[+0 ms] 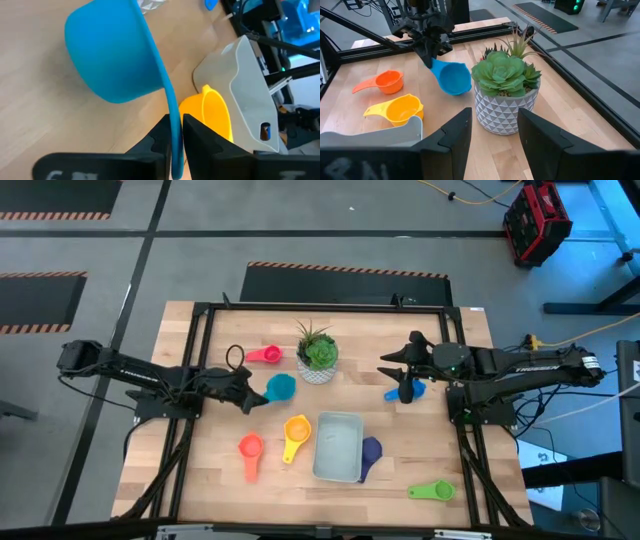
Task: Nest measuring cups in basket
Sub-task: Adjust the light blue measuring cup
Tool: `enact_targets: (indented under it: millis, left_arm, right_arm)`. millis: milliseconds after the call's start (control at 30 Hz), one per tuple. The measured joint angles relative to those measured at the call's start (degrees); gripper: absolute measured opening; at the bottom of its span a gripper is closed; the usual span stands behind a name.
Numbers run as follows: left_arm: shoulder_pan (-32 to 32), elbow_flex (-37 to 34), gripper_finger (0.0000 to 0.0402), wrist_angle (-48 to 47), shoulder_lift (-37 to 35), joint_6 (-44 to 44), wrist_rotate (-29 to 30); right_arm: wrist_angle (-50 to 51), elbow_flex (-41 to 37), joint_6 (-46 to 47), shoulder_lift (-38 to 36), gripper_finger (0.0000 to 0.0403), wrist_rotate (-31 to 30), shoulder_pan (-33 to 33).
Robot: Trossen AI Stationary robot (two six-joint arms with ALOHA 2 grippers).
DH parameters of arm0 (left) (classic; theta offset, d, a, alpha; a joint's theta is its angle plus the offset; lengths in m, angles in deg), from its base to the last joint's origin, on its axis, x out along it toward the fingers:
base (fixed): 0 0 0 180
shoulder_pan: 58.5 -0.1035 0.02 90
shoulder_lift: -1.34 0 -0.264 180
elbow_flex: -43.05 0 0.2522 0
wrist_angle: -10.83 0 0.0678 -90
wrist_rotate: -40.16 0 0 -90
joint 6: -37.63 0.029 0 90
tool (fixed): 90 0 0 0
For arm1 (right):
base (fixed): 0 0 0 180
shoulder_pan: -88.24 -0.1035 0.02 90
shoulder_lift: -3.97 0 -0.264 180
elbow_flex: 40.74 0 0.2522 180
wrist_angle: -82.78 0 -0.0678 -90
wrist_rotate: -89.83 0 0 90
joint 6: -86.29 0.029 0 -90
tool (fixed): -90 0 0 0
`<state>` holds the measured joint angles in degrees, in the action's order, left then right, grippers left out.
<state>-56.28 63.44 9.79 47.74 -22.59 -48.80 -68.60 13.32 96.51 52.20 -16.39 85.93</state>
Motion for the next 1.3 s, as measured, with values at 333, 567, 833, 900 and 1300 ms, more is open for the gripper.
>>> enact_targets:
  millis: [333,567,833,900,1300]
  left_arm:
    - [0.0,0.0,0.0094,-0.3,0.0,-1.0,-0.5]
    - [0.0,0.0,0.0132,-1.2,0.0,-0.9,-0.7]
    - [0.0,0.0,0.0141,-6.0,0.0,-0.9,-2.6]
    - [0.0,0.0,0.0141,-6.0,0.0,-0.8,-3.8]
    - [0.0,0.1,0.0141,-6.6,0.0,-1.2,-8.4]
  right_arm:
    - [0.0,0.0,0.0,0.0,0.0163,0.0,0.0]
    - [0.0,0.0,0.0,0.0,0.0163,0.0,0.0]
    - [0.0,0.0,0.0,0.0,0.0163,0.0,0.0]
    - [0.0,0.0,0.0,0.0,0.0163,0.0,0.0]
    - [0.0,0.0,0.0,0.0,0.0163,0.0,0.0]
